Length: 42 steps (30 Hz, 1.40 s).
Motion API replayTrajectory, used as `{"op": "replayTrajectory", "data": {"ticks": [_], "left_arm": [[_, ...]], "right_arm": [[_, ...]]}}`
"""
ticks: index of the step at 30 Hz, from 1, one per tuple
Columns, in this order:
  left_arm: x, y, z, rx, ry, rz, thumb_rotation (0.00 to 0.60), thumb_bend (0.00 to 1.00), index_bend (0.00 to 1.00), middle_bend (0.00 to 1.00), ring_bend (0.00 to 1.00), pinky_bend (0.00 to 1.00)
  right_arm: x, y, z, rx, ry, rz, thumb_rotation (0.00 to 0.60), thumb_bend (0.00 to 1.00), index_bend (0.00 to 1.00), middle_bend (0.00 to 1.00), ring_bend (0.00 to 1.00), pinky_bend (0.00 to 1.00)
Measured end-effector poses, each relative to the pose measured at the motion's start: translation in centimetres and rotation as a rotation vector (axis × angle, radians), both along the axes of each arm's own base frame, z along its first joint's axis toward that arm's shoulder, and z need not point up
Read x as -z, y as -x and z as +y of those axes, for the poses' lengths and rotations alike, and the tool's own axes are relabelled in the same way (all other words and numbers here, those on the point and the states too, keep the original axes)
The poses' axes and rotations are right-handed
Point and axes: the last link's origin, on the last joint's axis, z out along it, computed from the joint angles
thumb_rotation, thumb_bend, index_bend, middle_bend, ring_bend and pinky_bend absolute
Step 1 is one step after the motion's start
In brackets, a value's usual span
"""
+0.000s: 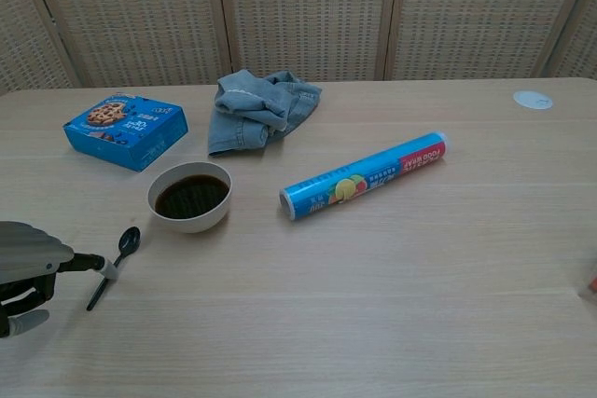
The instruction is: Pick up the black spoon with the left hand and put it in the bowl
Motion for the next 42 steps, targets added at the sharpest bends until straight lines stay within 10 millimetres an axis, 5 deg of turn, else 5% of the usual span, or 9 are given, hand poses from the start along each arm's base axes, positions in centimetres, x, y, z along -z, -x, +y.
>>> {"op": "replayTrajectory", "data": {"ticks": [25,42], "left_arm": [[-3.6,3.0,3.0,-0.106,-0.140,0.066,0.600,0.54,0.09,0.81,0.75,0.68],[-2.8,1.9,0.4,-0.069,-0.034,-0.006,0.600,0.54,0.09,0.81,0.75,0.68]], "right_arm": [[0.1,0.0,0.1,0.002,0.001,-0.001,0.600,0.21,0.17,0.14,0.00,0.00],[0.0,-0.1,0.1,0.002,-0.001,0.001,0.600,0.21,0.17,0.14,0.00,0.00]]}}
